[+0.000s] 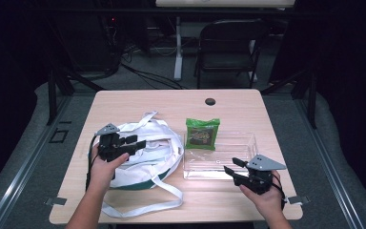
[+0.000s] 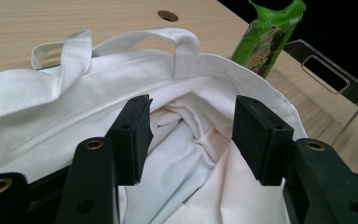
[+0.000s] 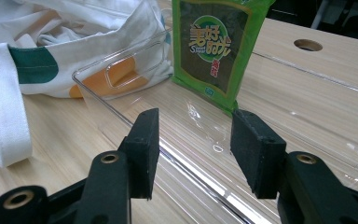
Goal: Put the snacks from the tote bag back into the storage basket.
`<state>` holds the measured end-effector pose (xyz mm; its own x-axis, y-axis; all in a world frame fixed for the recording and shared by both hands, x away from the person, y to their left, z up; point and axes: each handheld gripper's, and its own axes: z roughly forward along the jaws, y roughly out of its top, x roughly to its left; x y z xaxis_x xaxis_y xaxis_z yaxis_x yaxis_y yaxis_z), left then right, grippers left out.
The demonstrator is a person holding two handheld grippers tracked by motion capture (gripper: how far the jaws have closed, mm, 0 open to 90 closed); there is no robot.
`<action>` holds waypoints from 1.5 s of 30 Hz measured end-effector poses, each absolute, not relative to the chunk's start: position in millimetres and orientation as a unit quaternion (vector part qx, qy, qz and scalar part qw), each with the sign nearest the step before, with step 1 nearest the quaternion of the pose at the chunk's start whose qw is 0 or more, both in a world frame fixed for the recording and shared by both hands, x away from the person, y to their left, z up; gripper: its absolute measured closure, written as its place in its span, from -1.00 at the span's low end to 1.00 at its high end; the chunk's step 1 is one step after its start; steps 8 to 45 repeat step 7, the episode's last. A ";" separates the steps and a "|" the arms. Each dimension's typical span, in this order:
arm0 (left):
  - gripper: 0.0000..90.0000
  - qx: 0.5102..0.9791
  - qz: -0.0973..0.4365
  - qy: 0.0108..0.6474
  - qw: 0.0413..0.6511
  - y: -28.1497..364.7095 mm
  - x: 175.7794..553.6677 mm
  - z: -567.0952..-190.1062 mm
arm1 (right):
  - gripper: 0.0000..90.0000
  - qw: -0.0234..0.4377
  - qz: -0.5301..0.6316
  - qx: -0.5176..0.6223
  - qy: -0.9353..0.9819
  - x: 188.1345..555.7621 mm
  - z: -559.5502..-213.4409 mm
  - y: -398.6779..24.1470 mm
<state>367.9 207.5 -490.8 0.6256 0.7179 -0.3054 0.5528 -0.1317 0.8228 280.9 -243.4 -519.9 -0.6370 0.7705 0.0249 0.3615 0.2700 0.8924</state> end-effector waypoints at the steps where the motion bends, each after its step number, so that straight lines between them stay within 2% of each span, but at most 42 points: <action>1: 0.04 0.748 0.082 0.424 0.504 208.0 368.0 -490.5 | 0.16 0.214 0.479 0.368 0.768 280.8 -519.9 -243.1; 45: 0.04 0.746 0.083 0.427 0.504 209.0 368.0 -489.8 | 0.12 0.221 0.474 0.365 0.771 281.0 -516.6 -242.2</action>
